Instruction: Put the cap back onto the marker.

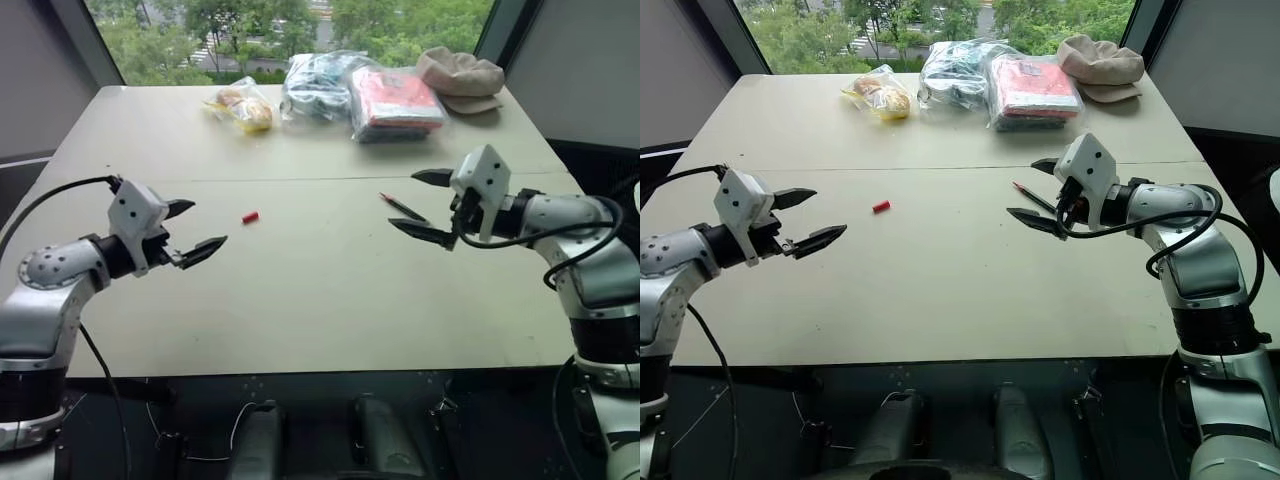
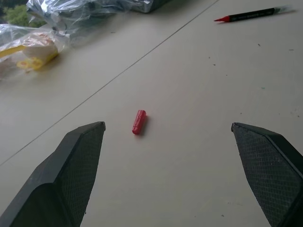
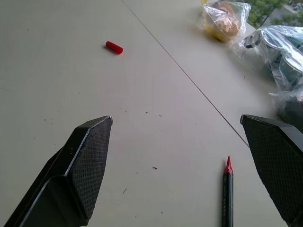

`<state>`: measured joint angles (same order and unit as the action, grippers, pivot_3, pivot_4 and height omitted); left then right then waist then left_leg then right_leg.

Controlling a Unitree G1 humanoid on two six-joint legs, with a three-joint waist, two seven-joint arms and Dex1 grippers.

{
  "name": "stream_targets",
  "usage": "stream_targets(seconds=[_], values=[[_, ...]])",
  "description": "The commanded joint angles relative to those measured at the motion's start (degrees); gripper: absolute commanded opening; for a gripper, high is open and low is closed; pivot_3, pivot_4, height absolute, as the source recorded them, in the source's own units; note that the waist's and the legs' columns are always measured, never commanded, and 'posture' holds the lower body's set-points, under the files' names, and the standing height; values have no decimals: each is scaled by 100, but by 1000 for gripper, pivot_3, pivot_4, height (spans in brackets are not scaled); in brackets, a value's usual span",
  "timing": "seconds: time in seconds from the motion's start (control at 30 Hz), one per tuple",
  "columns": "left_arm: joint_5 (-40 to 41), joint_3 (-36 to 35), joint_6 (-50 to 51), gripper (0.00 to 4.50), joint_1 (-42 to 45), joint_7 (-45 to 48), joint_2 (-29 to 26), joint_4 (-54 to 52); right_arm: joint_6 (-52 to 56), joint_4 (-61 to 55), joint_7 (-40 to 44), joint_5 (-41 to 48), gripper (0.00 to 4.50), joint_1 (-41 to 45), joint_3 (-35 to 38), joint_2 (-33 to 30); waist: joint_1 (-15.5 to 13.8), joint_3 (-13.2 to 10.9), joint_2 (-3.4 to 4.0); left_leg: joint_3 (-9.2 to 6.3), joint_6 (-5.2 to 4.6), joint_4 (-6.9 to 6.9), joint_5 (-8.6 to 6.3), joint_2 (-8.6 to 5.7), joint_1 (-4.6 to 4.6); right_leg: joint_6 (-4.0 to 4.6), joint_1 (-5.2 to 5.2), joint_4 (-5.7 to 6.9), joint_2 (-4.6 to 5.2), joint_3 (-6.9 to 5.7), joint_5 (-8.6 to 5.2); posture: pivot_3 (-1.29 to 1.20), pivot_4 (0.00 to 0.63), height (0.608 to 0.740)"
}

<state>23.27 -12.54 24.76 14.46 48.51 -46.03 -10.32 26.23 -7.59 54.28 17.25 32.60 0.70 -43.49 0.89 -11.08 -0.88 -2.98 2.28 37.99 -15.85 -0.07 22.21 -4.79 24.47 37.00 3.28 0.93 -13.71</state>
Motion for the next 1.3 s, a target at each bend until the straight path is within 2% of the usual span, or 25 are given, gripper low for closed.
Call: stream_targets(seconds=[0.03,0.7,0.93,1.07,1.3], values=[[95,-211,23,4471,0,-28,-74,-211,6,-175,3,113,4500,159,129,-36,-2,0,0,0,0,0,0,0,0,0,0,0,0,0,0,0,150,740],[159,-216,146,4471,-92,-30,-64,-319,43,-232,-18,150,4500,143,113,6,-2,0,0,0,0,0,0,0,0,0,0,0,0,0,0,0,150,740],[63,-155,-20,4471,-127,-203,159,-103,-9,-280,-216,143,4500,76,116,132,0,0,0,0,0,0,0,0,0,0,0,1,0,0,0,0,150,740],[72,-151,-163,4471,-36,-264,356,257,114,-474,-496,235,4500,-22,218,324,-4,0,0,0,0,0,0,0,0,-1,0,2,0,0,1,0,150,740],[-377,362,-965,4471,730,-94,741,1819,200,-919,-929,235,4500,-506,252,505,-36,1,-1,-2,0,5,0,-5,4,-2,-1,2,5,-5,1,0,150,740]])
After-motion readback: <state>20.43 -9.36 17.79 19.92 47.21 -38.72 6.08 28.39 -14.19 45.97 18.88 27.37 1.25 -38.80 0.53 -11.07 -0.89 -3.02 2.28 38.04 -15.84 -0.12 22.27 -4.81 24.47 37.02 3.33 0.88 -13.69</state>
